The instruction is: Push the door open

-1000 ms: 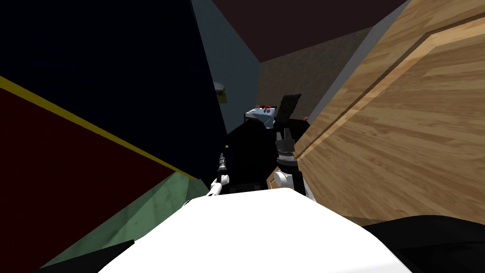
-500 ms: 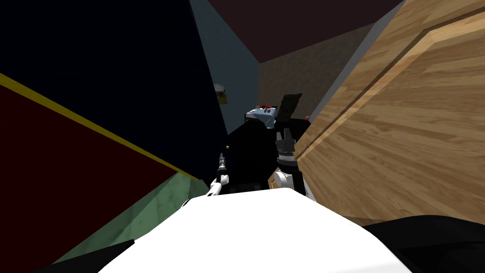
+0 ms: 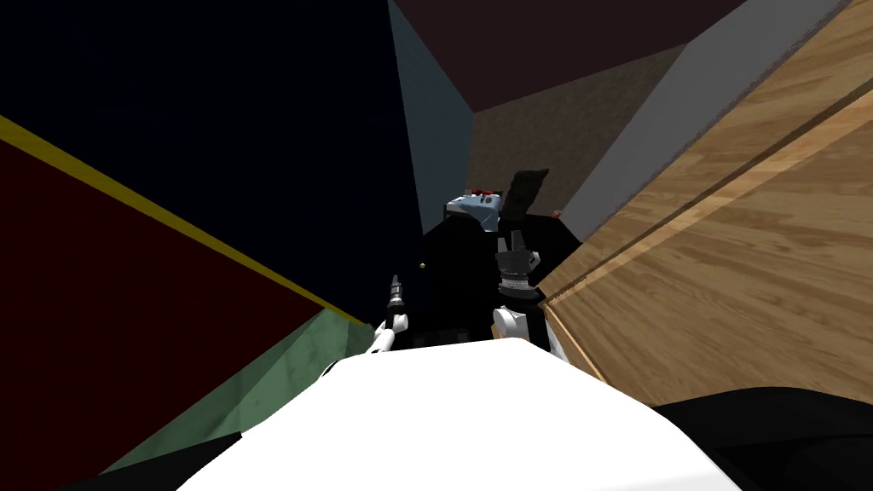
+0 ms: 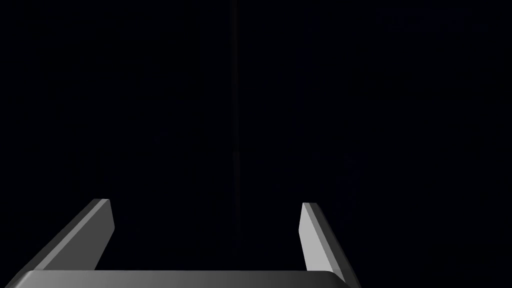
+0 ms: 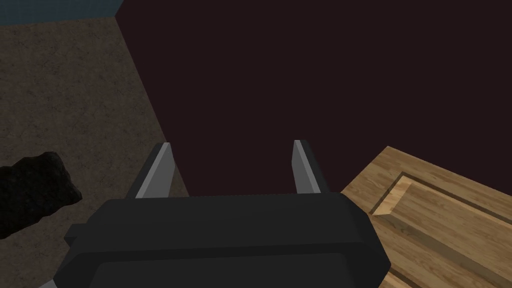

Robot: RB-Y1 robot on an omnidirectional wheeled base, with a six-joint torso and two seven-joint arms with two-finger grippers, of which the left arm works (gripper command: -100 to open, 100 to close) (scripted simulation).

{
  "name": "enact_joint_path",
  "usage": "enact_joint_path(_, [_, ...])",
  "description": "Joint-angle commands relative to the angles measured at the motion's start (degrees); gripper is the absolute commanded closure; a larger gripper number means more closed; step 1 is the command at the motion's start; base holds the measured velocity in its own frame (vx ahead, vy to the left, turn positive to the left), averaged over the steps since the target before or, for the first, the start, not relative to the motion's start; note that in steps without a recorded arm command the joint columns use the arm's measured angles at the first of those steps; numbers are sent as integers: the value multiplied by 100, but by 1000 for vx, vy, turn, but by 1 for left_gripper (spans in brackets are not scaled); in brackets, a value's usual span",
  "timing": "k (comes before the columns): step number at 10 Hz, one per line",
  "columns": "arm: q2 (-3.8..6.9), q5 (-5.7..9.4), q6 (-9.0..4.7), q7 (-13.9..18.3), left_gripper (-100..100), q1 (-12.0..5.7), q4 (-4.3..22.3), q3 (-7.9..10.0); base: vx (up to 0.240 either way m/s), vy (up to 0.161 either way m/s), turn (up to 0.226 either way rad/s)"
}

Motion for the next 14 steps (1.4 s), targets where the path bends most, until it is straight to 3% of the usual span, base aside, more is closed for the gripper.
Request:
enact_joint_path(1, [118, 23, -79, -9, -100, -77, 158, 11, 98, 188, 8])
enact_joint_path(2, [118, 23, -79, -9, -100, -77, 158, 11, 59, 116, -2])
enact_joint_path(3, [245, 45, -85, -25, -100, -84, 168, 9, 76, 125, 8])
enact_joint_path(5, [393, 79, -94, -50, -100, -96, 184, 7, 92, 151, -6])
enact_joint_path(6, [393, 79, -94, -50, -100, -96, 184, 7, 64, 100, -7])
enact_joint_path(7, [559, 152, -114, -105, -100, -121, 218, 2, 118, 96, -44])
enact_joint_path(8, [580, 188, -124, -132, -100, -133, 235, -1, 199, 27, -57])
enact_joint_path(12, [493, 270, -147, -194, -100, -161, 273, -7, 99, -103, -30])
enact_joint_path(14, [270, 333, -164, -241, -100, -182, 302, -11, 65, -203, -60])
